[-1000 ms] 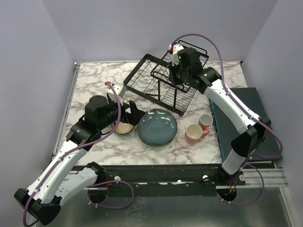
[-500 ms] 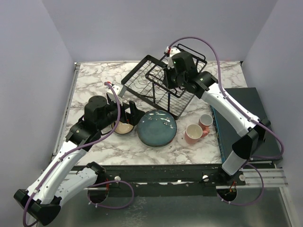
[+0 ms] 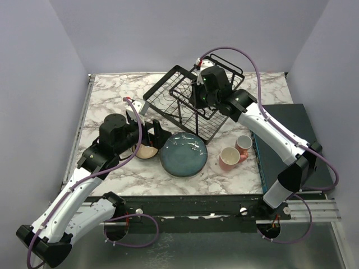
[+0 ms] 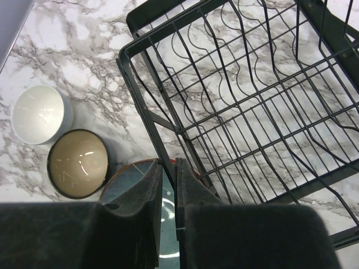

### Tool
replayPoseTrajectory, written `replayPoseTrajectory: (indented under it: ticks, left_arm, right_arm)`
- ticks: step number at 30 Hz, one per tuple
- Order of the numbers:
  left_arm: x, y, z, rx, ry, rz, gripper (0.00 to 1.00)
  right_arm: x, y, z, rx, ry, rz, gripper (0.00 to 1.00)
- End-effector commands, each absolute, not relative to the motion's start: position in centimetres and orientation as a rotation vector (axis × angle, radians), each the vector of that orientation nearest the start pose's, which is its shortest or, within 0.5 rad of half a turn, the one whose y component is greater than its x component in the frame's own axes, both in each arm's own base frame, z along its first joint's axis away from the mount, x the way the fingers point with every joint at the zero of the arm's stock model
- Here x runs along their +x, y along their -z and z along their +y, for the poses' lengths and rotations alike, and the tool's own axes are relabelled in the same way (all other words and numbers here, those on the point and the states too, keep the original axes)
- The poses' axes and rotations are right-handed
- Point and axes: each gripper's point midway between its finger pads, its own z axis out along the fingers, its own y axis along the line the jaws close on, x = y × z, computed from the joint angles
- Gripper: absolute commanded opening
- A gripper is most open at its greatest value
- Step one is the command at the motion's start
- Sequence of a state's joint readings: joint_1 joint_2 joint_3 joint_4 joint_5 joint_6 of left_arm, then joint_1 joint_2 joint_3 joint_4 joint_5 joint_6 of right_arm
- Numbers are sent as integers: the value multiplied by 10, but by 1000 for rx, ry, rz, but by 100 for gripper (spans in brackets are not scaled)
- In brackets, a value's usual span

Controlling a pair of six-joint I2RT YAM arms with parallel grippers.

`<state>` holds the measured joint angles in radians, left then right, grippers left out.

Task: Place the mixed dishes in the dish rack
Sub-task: Move the dish rack to the center of the board.

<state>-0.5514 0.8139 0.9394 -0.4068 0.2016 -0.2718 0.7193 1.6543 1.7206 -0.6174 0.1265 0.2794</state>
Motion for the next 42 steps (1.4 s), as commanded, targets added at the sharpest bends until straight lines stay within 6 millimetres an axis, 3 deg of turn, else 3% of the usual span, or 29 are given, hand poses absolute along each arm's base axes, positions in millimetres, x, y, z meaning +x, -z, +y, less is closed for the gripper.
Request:
replayPoseTrajectory:
  ticks: [1,11,20,30,42]
  left_arm:
    - [225,-288,-193,421,757,1864,99]
    - [225,-289,-192,416,749,1859,99]
    - [226,-292,-189,405,734,1850,99]
    - [225,-296,-185,392,719,1831,99]
    - [224,-307,-175,361,684,1787,99]
  right_arm:
    - [317,-261,337,-446,-607,2241,0]
    - [309,-272,347,-420,-689,2204,0]
    - [314,-288,364,-384,-742,2138,0]
    - [327,-314,358,-299,-727,2046,0]
    - [345,-325,356,-199,-698,1960,0]
